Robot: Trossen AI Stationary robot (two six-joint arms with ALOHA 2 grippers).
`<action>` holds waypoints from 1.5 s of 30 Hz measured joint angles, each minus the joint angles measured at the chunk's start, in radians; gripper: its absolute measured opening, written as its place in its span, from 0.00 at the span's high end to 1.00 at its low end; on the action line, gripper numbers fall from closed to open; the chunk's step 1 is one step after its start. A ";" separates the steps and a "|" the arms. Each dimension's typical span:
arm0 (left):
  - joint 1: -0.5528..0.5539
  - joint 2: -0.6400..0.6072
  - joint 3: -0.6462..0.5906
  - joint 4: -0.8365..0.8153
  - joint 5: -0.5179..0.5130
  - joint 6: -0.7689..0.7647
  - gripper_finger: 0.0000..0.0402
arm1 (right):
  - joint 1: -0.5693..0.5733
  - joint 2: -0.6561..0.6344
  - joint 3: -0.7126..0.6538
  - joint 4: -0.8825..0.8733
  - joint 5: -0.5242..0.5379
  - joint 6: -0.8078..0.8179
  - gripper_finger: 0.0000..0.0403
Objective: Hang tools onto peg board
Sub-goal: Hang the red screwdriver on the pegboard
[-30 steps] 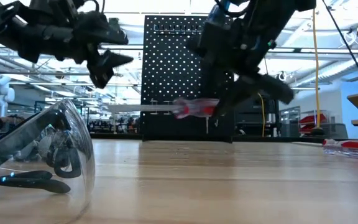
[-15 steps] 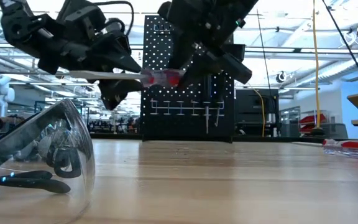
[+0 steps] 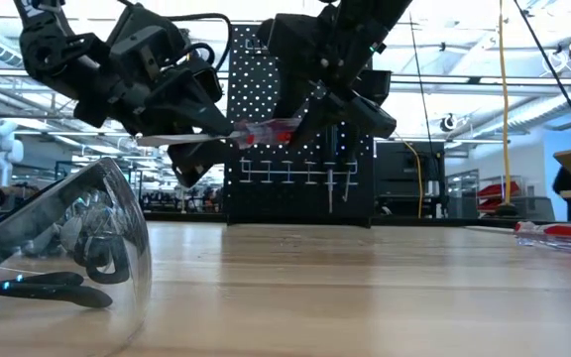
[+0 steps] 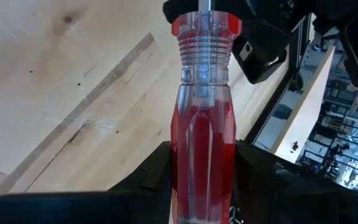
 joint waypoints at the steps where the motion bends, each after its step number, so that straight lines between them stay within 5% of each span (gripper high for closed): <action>1: 0.000 0.001 0.000 -0.002 0.000 0.017 0.58 | -0.001 0.000 0.000 0.000 0.000 0.004 0.71; 17: 0.003 0.005 -0.004 -0.040 0.077 0.082 0.91 | 0.003 -0.003 0.002 -0.024 -0.009 0.012 0.71; 21: 0.003 0.006 -0.004 -0.040 0.054 0.130 0.91 | 0.005 -0.004 0.002 -0.034 -0.009 0.065 0.71; 28: 0.003 0.001 0.000 0.006 -0.006 0.182 0.96 | 0.006 -0.005 0.004 -0.008 0.017 0.211 0.40; 35: 0.008 -0.044 0.000 0.006 -0.070 0.187 0.96 | 0.018 -0.042 0.002 -0.245 0.084 0.574 0.17; 41: 0.032 -0.120 0.000 0.004 -0.091 0.185 0.96 | 0.037 -0.130 -0.002 -0.559 0.048 1.127 0.15; 45: 0.053 -0.169 0.000 0.006 -0.128 0.184 0.96 | 0.095 -0.208 -0.091 -0.636 0.094 1.343 0.14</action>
